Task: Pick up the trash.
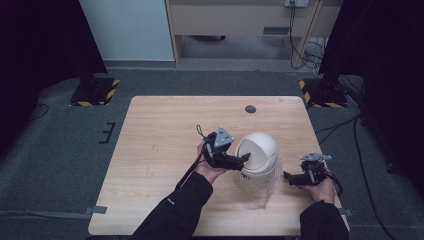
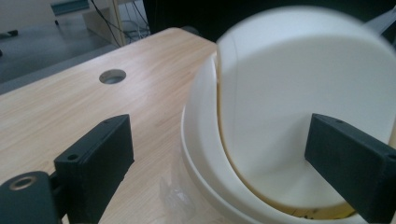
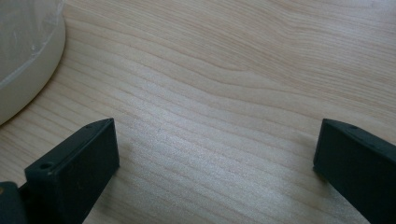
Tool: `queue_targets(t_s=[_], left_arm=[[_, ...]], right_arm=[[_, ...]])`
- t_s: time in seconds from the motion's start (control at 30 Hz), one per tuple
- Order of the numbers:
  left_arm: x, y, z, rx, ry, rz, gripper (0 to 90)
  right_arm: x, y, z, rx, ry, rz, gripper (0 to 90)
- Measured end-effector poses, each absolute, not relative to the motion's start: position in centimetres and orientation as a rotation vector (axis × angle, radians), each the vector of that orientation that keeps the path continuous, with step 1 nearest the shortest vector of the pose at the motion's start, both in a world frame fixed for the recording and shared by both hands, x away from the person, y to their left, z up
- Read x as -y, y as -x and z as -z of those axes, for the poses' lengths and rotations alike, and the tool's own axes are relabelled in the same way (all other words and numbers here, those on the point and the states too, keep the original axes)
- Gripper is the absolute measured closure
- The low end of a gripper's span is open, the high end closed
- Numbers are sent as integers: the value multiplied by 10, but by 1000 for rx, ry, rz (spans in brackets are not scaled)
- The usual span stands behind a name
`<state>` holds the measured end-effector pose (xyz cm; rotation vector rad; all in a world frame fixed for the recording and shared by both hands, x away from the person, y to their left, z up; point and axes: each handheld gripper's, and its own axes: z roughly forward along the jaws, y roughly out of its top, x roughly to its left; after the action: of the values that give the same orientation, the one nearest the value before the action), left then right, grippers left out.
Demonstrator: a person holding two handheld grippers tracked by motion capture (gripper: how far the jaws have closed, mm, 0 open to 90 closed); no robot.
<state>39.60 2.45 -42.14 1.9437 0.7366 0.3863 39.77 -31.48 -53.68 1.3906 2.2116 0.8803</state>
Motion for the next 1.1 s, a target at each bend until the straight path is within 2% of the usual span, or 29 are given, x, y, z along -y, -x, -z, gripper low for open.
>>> queue_targets(t_s=[0.47, 0.6, 0.87, 0.97, 1.03, 1.1], left_arm=[[-13, -401, 436, -761, -1970, -346, 69], [-26, -395, 424, -741, -1947, -385, 83], [-89, -385, 411, -811, -1913, -474, 106], [-116, -386, 427, -910, -1927, -476, 115], [-121, -387, 434, -933, -1935, -474, 123], [-129, -392, 455, -1008, -1961, -473, 140]], right_arm=[[314, -398, 537, -2216, -1391, -879, 6], [314, -398, 537, -2215, -1388, -882, 7], [314, -397, 538, -2208, -1386, -894, 6], [314, -397, 538, -2202, -1387, -892, 6], [314, -397, 538, -2203, -1387, -891, 6], [313, -397, 537, -2199, -1395, -885, 7]])
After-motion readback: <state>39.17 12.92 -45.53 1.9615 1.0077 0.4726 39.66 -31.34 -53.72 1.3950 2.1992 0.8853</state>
